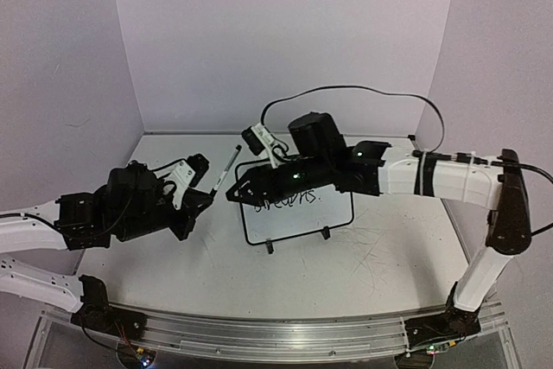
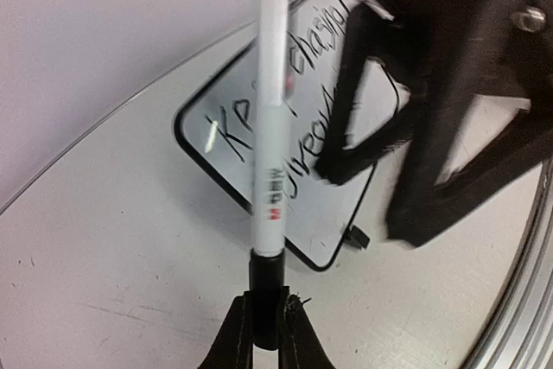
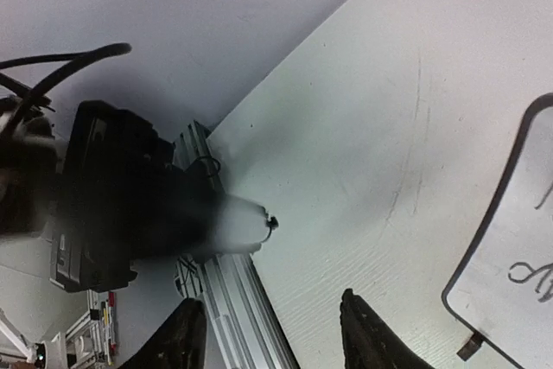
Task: Write a sentence on the whiteboard
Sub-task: Insert the whiteboard marker without the cap into the pen cap, then put down the whiteboard marker at the center of the board.
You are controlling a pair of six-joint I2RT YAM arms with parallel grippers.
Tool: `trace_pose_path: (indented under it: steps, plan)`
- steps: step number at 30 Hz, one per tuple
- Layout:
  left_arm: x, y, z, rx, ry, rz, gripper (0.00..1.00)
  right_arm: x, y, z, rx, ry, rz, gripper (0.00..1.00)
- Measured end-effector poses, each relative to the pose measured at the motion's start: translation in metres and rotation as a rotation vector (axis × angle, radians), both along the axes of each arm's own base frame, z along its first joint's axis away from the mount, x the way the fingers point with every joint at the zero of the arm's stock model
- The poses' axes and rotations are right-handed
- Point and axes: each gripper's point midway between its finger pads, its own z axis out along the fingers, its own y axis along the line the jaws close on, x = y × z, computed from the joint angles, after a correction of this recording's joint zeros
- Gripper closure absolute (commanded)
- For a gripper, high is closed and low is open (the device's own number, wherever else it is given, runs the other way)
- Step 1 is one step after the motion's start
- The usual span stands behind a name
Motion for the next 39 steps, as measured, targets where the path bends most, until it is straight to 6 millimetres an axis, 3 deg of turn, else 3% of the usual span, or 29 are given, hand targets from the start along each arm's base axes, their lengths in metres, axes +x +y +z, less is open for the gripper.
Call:
trace_pose_path:
  steps: [3,6,9,13,16,23,27,32,36,39]
  plan:
    - [0.010,0.015,0.018,-0.130,0.004,0.137,1.00,0.001,-0.030,0.030,0.033,-0.098,-0.058,0.05]
    - [0.020,0.041,0.016,-0.244,0.046,0.315,1.00,0.008,-0.066,0.075,0.087,-0.235,-0.167,0.02]
    - [0.021,0.062,-0.009,-0.311,0.114,0.448,1.00,0.015,-0.109,0.120,0.151,-0.381,-0.304,0.02]
    - [0.020,0.077,-0.054,-0.302,0.206,0.559,1.00,0.021,-0.156,0.161,0.202,-0.517,-0.461,0.02]
    - [0.026,0.077,-0.080,-0.249,0.264,0.621,1.00,0.026,-0.172,0.165,0.187,-0.566,-0.530,0.02]
    - [0.044,0.088,-0.158,-0.074,0.472,0.763,1.00,0.036,-0.181,0.141,0.094,-0.593,-0.581,0.02]
    - [0.041,0.094,-0.190,0.006,0.553,0.800,0.96,0.037,-0.194,0.140,0.064,-0.623,-0.620,0.02]
    - [0.036,0.092,-0.212,0.059,0.615,0.812,0.90,0.032,-0.221,0.160,0.079,-0.681,-0.685,0.02]
    - [0.039,0.085,-0.213,0.053,0.627,0.811,0.67,0.025,-0.244,0.182,0.113,-0.727,-0.741,0.02]
    - [0.040,0.085,-0.211,0.048,0.628,0.816,0.55,0.024,-0.260,0.191,0.114,-0.755,-0.792,0.02]
